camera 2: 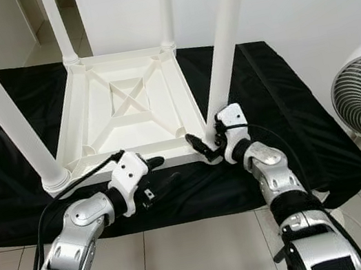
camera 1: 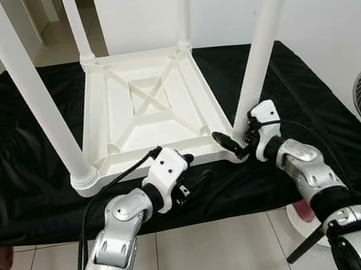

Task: Building children table

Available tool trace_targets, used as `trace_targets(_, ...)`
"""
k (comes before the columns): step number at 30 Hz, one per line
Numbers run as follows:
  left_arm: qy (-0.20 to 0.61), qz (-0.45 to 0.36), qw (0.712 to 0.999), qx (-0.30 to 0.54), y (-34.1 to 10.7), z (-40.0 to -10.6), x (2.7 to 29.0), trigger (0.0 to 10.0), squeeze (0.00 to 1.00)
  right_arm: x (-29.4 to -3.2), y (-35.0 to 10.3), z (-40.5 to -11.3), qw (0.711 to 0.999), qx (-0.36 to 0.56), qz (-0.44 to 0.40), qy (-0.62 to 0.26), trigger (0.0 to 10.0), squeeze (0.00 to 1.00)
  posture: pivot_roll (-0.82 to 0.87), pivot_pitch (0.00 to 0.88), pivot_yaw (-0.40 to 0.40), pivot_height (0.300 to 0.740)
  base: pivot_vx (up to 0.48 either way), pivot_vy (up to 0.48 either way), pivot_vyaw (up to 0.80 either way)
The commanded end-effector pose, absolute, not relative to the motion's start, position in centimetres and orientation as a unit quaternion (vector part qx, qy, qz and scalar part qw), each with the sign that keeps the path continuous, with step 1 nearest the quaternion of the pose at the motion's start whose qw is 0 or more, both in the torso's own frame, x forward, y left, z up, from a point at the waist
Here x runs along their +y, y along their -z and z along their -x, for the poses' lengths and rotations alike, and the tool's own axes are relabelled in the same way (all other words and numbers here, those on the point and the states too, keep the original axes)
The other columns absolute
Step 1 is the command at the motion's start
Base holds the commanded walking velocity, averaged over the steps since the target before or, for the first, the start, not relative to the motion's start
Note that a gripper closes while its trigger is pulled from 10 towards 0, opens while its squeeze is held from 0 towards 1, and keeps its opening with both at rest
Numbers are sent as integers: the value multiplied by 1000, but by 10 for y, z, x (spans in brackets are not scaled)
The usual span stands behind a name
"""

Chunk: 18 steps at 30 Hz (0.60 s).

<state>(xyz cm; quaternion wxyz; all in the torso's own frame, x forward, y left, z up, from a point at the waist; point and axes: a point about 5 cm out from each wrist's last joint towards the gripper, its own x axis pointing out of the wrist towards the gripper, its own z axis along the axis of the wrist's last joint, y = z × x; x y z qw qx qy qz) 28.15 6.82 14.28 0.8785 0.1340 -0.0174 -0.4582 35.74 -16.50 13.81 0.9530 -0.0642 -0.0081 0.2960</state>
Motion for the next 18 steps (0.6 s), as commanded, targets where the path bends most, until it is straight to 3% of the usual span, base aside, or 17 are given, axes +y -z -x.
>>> trace_targets(1,446,-134,885,-15,-142,-281,68,10000,0,-160,-134,-360,951,6,62,-304,0,0,135,0,-28,740,0,0,0)
trace_targets(18,444,-136,886,-10,-142,-278,71,10000,0,-153,-119,-358,973,20,38,-229,0,0,139,0,-19,740,0,0,0)
